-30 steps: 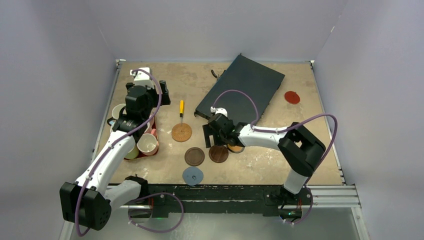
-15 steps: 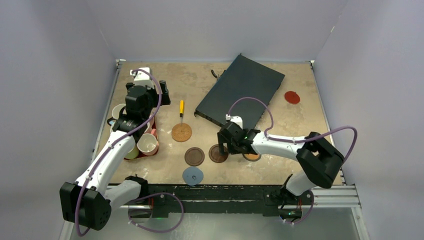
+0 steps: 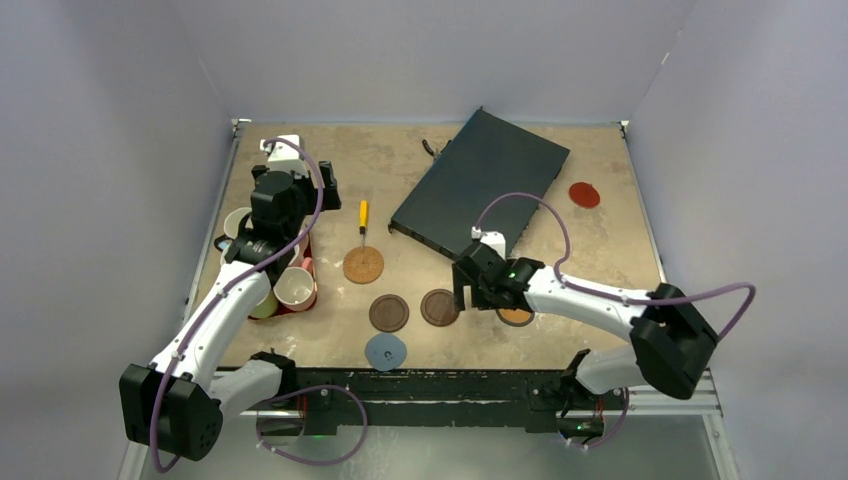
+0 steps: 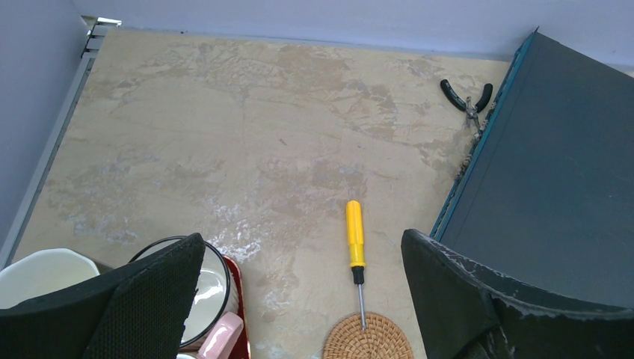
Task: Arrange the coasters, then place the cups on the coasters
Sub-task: Move the coaster to the center of the board.
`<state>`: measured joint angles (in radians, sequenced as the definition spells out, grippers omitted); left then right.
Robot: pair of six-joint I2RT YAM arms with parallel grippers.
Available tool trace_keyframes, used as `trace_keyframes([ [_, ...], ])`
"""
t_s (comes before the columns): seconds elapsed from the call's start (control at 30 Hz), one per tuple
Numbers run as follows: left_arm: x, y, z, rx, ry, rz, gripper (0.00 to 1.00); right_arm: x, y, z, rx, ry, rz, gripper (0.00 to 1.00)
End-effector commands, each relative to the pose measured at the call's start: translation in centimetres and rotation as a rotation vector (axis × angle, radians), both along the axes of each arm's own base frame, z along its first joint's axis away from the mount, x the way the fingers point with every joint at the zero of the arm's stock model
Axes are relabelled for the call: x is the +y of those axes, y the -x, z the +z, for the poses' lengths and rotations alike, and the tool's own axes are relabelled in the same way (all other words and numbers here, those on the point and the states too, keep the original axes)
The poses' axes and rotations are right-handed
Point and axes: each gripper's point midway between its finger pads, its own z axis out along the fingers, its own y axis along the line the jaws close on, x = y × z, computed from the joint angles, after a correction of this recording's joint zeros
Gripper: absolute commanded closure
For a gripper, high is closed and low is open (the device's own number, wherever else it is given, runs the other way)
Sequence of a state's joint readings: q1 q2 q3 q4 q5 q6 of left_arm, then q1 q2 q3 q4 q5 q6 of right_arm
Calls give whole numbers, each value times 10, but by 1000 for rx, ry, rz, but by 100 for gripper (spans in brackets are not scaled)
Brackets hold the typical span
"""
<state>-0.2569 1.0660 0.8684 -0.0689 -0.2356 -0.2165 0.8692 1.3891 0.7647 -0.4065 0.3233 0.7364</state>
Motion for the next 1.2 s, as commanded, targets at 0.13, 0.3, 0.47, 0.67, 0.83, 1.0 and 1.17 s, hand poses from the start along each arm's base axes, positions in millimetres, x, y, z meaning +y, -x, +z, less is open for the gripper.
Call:
trace_keyframes([
  [0.13, -5, -2, 10, -41, 20, -17, 1, -31, 24, 36, 23, -1, -122, 2],
  [0.3, -5, -2, 10, -41, 20, -17, 1, -52, 49, 16, 110, 20, -230, 2],
  [0.47, -5, -1, 10, -41, 22, -17, 1, -62, 49, 9, 102, 16, -314, 2],
  [0.67, -5, -1, 10, -43, 20, -15, 1, -74, 44, -3, 116, 45, -365, 2],
  [0.83, -5, -1, 10, -42, 20, -14, 1, -74, 36, -8, 119, -33, -405, 2],
  [1.0, -5, -2, 10, -41, 23, -16, 1, -84, 28, -8, 91, 23, -441, 2],
  [1.17, -5, -1, 9, -39, 22, -16, 1, -82, 25, -17, 106, 48, -427, 2],
])
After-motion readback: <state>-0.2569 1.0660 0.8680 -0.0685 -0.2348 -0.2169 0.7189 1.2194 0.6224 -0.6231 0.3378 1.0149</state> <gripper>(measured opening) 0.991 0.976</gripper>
